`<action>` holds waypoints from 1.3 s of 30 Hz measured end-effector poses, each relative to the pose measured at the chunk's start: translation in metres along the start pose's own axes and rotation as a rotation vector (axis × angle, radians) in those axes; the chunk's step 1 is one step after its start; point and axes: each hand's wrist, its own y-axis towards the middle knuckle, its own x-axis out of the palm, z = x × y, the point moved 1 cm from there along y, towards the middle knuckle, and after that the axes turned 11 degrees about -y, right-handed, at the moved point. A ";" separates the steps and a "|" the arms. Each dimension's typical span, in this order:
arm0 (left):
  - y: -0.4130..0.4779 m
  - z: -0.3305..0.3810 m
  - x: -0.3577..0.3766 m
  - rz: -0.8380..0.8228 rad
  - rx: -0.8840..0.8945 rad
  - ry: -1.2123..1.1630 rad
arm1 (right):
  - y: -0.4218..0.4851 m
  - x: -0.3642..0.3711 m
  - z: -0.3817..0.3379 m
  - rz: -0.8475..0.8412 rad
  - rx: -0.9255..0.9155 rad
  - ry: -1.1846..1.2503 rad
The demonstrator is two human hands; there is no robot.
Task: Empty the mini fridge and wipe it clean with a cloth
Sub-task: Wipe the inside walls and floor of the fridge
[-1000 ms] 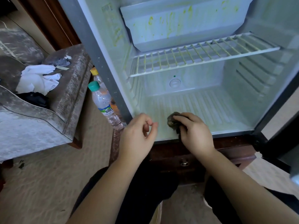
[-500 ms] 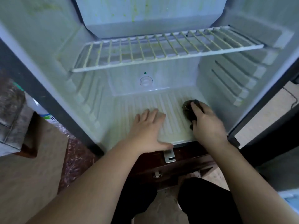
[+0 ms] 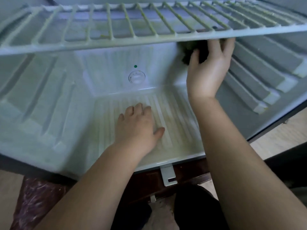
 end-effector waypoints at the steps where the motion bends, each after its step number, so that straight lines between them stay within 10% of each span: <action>1: 0.000 -0.001 0.001 -0.005 -0.004 -0.001 | -0.002 0.006 0.005 -0.048 0.019 -0.022; 10: 0.000 -0.013 -0.008 -0.024 -0.096 0.027 | -0.033 0.023 0.049 -0.471 0.243 -0.352; 18: 0.001 -0.012 -0.012 -0.008 -0.137 0.020 | 0.010 0.012 -0.002 -0.163 0.072 -0.088; 24: -0.001 -0.010 -0.010 -0.007 -0.135 0.013 | -0.046 0.028 0.026 -0.533 0.204 -0.237; 31: -0.001 -0.010 -0.013 -0.011 -0.147 0.001 | 0.007 0.020 -0.015 -0.268 0.035 -0.018; 39: -0.002 -0.013 -0.013 -0.013 -0.158 0.010 | -0.041 0.028 0.008 -0.592 0.229 -0.215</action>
